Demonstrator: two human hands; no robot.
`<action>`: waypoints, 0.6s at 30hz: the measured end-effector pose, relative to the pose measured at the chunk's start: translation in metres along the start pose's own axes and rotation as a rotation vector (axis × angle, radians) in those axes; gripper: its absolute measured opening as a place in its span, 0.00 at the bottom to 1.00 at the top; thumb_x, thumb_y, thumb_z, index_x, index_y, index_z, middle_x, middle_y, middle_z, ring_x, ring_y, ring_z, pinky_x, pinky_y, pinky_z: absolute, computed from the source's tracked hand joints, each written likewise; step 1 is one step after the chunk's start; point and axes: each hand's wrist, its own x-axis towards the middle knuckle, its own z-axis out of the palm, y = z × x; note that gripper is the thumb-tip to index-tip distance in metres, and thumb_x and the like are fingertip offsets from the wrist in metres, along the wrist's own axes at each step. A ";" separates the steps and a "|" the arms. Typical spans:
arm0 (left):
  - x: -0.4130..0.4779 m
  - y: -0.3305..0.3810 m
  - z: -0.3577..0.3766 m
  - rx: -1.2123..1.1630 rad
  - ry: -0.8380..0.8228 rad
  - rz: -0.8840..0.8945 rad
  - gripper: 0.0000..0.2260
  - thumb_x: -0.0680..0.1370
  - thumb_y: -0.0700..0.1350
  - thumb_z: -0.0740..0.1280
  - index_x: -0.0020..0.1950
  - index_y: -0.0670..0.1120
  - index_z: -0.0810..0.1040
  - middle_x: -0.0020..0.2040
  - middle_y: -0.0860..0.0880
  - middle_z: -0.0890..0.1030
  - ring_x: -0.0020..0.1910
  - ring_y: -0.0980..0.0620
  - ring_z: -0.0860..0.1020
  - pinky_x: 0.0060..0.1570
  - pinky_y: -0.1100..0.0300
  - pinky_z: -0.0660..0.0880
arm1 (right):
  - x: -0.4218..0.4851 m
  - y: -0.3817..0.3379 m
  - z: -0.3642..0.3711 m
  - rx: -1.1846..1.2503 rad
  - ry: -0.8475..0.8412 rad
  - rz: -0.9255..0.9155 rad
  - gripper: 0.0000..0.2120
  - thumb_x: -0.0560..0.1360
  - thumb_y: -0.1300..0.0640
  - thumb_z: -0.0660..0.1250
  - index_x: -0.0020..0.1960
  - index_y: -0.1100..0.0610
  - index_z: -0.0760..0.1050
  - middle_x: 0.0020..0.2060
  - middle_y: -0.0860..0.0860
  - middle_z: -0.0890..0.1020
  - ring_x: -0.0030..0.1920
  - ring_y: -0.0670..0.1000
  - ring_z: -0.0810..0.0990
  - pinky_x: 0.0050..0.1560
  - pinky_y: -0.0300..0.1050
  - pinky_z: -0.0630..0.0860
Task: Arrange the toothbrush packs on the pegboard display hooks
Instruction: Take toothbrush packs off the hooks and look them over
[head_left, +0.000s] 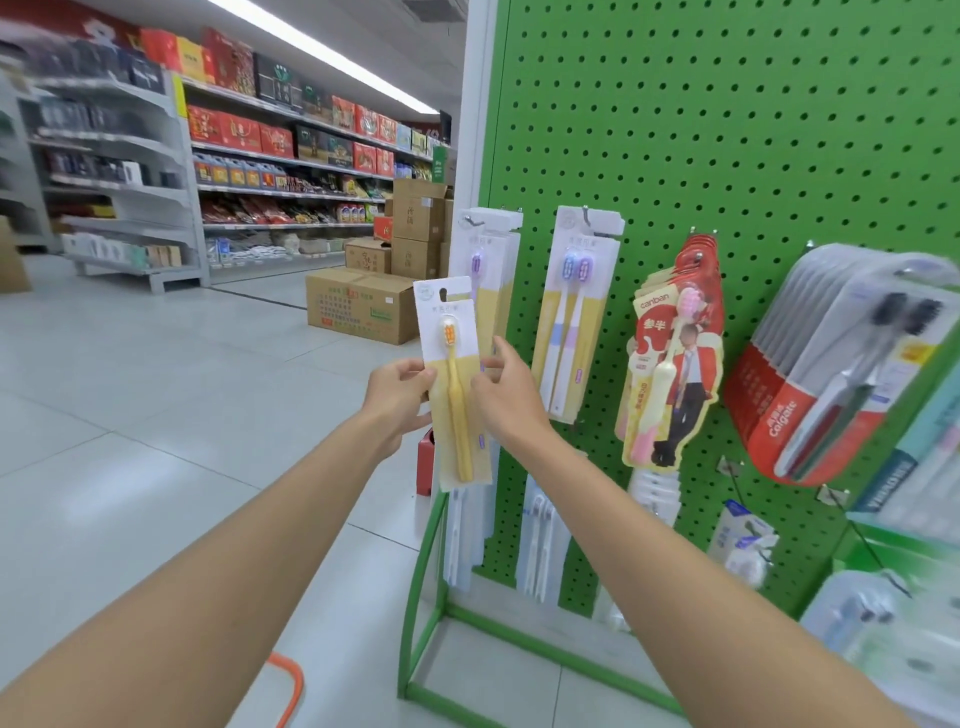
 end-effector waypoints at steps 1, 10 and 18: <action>-0.005 -0.007 0.000 0.015 -0.016 -0.008 0.06 0.82 0.41 0.63 0.49 0.44 0.78 0.48 0.46 0.81 0.44 0.52 0.81 0.42 0.56 0.80 | -0.004 0.006 0.000 0.035 -0.011 0.020 0.28 0.80 0.60 0.57 0.79 0.52 0.55 0.65 0.48 0.72 0.60 0.48 0.74 0.59 0.44 0.71; -0.044 -0.065 0.003 0.170 -0.273 -0.086 0.08 0.82 0.43 0.64 0.57 0.42 0.80 0.51 0.47 0.83 0.49 0.52 0.81 0.51 0.56 0.80 | -0.031 0.063 -0.015 0.315 -0.066 0.095 0.12 0.79 0.51 0.66 0.62 0.51 0.74 0.52 0.43 0.81 0.47 0.36 0.78 0.46 0.32 0.74; -0.054 -0.068 0.006 0.290 -0.451 -0.137 0.05 0.80 0.38 0.66 0.53 0.40 0.81 0.49 0.44 0.84 0.47 0.51 0.83 0.49 0.58 0.82 | -0.041 0.090 -0.029 0.364 -0.079 0.307 0.16 0.80 0.43 0.60 0.50 0.52 0.81 0.45 0.49 0.86 0.45 0.50 0.83 0.52 0.48 0.78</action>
